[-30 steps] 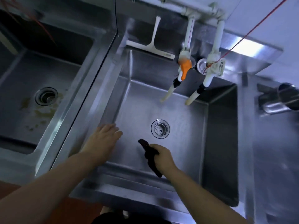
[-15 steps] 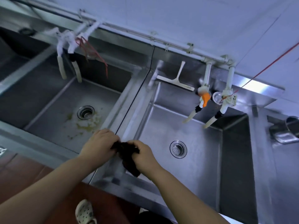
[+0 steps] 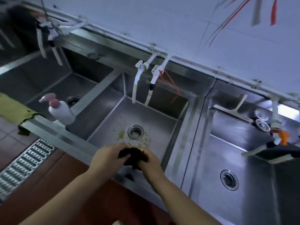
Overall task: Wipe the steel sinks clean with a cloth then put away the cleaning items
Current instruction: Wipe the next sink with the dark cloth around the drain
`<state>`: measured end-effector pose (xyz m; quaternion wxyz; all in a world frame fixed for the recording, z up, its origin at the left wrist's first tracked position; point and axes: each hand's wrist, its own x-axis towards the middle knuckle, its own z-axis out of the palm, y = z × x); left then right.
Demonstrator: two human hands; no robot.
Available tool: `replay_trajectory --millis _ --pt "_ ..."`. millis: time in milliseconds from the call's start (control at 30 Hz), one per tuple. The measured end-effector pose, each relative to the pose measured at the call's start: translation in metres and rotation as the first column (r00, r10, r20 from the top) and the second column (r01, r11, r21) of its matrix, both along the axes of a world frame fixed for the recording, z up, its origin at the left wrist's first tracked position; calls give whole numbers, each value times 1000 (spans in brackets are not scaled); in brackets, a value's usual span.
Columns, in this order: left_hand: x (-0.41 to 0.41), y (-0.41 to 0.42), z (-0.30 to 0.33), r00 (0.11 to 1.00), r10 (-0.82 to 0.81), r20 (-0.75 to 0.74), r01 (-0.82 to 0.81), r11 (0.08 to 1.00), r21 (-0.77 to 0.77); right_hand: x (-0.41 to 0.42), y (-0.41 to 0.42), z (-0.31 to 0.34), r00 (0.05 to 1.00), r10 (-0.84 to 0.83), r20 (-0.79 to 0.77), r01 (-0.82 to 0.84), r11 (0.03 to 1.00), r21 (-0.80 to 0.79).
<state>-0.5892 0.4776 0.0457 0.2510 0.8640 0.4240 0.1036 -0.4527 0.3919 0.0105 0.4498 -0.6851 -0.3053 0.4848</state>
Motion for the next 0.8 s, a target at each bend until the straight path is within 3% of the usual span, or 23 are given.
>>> replay_trajectory --millis 233,333,400,633,800 --pt "-1 54 -27 998 -29 61 33 997 -64 -26 44 -26 974 -43 220 38 999 27" --pt "13 65 -45 997 -70 30 72 993 -89 -11 57 -43 861 -26 507 35 999 -7" --pt "21 73 -56 996 -87 -8 86 991 -105 2 62 -53 784 -17 620 57 997 -45" --pt "49 119 -99 955 -204 -214 160 965 -207 49 87 -90 681 231 694 -35 958 -284" --pt "73 141 -140 885 -317 -342 192 916 -353 63 102 -118 693 359 625 -54 890 -452"
